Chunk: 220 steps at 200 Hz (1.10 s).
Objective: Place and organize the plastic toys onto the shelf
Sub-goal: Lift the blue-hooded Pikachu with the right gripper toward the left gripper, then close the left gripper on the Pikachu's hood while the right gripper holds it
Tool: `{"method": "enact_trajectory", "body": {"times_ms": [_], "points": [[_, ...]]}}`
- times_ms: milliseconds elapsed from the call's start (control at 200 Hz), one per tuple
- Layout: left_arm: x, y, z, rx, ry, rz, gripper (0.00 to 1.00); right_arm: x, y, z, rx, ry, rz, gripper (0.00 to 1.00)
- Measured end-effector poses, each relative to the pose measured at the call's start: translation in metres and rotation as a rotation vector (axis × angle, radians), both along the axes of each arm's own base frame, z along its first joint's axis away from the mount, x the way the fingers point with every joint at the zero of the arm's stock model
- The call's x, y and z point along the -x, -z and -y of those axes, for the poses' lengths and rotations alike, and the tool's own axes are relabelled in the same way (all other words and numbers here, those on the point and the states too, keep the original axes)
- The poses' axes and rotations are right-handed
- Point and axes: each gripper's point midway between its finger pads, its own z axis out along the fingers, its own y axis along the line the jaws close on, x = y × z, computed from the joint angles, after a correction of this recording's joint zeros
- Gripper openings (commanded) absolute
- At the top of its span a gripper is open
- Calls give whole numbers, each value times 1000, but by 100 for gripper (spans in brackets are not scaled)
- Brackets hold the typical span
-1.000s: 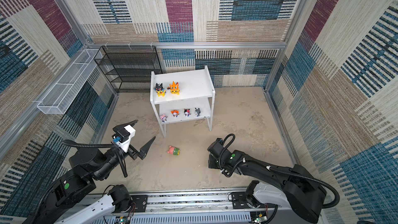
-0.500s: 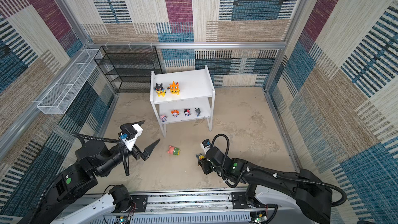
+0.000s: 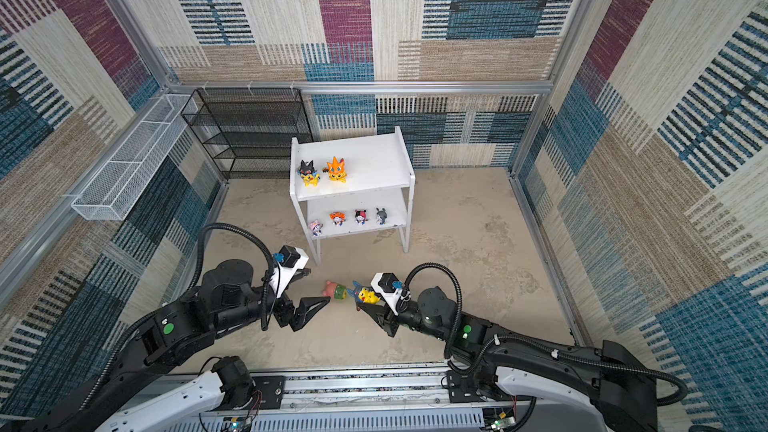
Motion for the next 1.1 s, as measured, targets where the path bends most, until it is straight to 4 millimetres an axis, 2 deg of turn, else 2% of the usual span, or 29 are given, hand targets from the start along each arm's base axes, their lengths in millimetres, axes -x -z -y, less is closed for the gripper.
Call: {"method": "enact_trajectory", "body": {"times_ms": [75, 366, 561, 766, 972, 1102], "points": [[3, 6, 5, 24, 6, -54, 90, 2, -6, -3, -14, -16, 24, 31], [4, 4, 22, 146, 3, -161, 88, 4, -14, -16, -28, -23, 91, 30], [-8, 1, 14, 190, -115, -195, 90, 0, -19, -18, -53, 11, 136, 30], [-11, -4, 9, 266, -183, -230, 89, -1, -26, -17, -82, 38, 174, 30], [-13, -12, 15, 334, -187, -261, 83, -1, -36, -18, -120, 54, 195, 30], [-13, -13, 21, 365, -173, -286, 72, 0, -40, -18, -135, 64, 204, 30]]}}
